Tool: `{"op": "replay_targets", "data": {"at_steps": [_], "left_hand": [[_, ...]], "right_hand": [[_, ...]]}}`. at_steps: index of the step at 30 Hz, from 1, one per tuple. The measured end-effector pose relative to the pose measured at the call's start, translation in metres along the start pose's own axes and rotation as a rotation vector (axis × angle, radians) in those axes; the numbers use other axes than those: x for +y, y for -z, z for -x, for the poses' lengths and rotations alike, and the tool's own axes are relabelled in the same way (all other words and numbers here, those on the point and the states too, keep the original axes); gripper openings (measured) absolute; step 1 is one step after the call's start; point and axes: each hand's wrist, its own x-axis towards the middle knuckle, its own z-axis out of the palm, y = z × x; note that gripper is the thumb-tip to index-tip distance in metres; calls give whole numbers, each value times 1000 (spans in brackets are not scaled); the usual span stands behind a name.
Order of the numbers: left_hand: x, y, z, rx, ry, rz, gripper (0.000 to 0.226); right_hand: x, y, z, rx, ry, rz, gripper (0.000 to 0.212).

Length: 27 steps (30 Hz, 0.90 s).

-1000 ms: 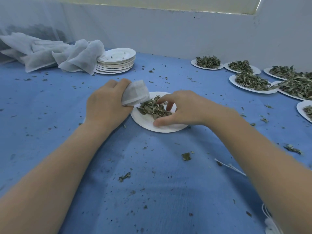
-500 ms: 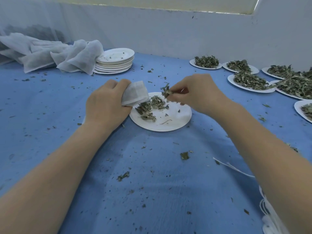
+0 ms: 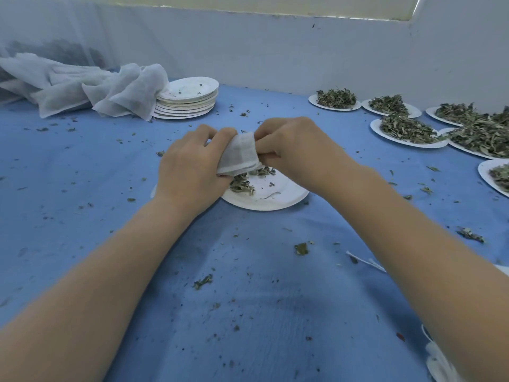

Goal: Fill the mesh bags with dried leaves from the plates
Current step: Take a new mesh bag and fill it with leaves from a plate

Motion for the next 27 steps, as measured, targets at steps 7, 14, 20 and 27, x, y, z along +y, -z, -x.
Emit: {"op": "replay_targets", "data": {"at_steps": [7, 14, 20, 27], "left_hand": [[3, -1, 0, 23, 98, 109, 51], [9, 3, -1, 80, -1, 99, 43], [13, -1, -3, 114, -105, -1, 27], [8, 3, -1, 28, 30, 94, 43]], "right_hand": [[-5, 1, 6, 189, -394, -919, 23], [-14, -6, 1, 215, -327, -669, 22], [-22, -7, -1, -159, -249, -590, 39], [-17, 11, -5, -186, -231, -667, 15]]}}
